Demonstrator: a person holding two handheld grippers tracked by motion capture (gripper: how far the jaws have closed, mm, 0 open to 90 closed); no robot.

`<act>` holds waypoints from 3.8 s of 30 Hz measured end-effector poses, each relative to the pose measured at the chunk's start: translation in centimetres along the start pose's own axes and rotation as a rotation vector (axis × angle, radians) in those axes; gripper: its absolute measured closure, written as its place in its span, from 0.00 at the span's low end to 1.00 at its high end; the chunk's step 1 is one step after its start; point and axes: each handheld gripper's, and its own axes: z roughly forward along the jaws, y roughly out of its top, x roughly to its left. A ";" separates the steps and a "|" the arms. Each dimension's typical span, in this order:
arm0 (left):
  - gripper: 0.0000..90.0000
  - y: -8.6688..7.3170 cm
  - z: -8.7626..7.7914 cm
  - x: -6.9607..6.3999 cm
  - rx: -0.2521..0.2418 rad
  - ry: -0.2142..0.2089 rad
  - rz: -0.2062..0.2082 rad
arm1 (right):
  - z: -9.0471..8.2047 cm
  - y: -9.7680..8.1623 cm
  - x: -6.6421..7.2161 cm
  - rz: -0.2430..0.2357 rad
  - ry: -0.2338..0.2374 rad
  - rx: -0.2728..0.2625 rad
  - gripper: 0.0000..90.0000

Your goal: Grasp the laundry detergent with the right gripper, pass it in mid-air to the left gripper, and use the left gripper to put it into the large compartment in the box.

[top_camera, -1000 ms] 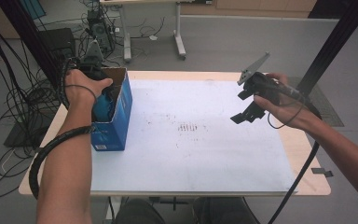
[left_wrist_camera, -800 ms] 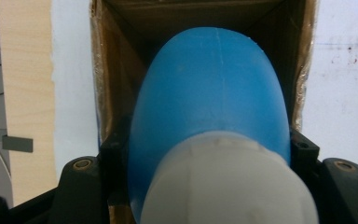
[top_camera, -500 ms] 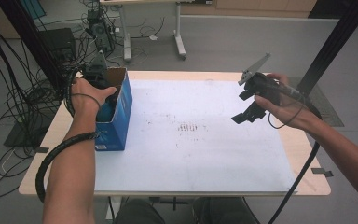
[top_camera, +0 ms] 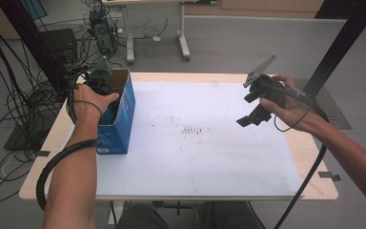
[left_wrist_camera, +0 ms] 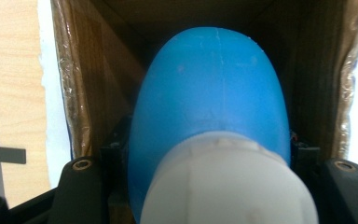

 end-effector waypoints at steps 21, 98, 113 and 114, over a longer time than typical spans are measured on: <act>0.41 -0.3 0.4 0.3 0.013 -0.010 -0.002 | -0.3 -0.1 -0.3 0.002 -0.009 0.002 0.06; 0.41 -0.2 0.5 0.3 0.011 -0.008 0.000 | -0.6 0.2 -0.2 0.008 -0.018 0.001 0.06; 0.40 -0.3 0.4 0.3 0.012 -0.006 -0.002 | -0.6 0.2 -0.2 0.008 -0.015 0.001 0.06; 0.40 -0.3 0.4 0.4 0.010 -0.007 0.000 | -0.6 0.1 -0.2 0.007 -0.015 -0.001 0.06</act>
